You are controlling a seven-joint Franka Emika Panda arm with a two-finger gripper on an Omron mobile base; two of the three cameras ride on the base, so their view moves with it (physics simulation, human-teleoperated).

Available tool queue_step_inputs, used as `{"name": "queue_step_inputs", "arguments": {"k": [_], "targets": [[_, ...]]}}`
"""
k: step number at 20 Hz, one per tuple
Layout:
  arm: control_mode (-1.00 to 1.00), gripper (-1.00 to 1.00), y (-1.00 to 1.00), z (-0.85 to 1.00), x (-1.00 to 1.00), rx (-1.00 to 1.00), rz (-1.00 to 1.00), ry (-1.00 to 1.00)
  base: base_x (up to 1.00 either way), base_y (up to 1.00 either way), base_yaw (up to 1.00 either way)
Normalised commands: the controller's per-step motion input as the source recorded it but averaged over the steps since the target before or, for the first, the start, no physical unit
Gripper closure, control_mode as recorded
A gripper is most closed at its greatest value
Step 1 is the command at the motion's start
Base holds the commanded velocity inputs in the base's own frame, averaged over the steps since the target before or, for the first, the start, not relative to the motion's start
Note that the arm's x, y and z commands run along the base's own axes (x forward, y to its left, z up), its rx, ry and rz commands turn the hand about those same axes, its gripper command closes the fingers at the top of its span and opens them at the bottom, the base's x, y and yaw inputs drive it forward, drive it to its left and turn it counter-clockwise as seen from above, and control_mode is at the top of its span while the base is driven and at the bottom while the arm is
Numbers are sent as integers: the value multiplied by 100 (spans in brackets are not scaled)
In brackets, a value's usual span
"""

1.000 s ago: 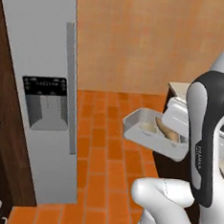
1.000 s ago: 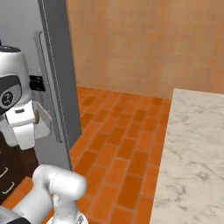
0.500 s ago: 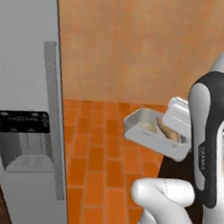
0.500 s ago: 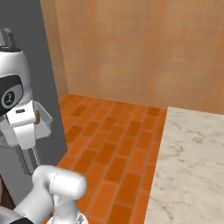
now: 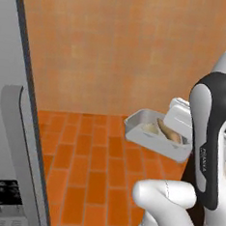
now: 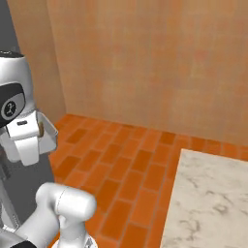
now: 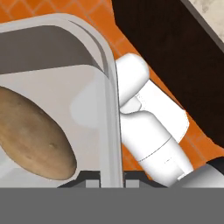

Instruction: Take the meat container that has the steak and place it on the second highest rack of the freezer. Then take the vegetable container that has the sweet potato and garlic and place it on the highest rack of the freezer.

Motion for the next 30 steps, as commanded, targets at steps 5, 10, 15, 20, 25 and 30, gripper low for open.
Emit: {"name": "queue_step_inputs", "arguments": {"k": [5,10,15,20,25,30], "targets": [[100,100,0,0,0,0,0,0,100,-27,20],[100,100,0,0,0,0,0,0,100,-21,41],[100,100,0,0,0,0,0,0,86,-4,70],[100,100,0,0,0,0,0,0,30,2,90],[100,100,0,0,0,0,0,0,22,5,91],[100,100,0,0,0,0,0,0,36,2,89]]}}
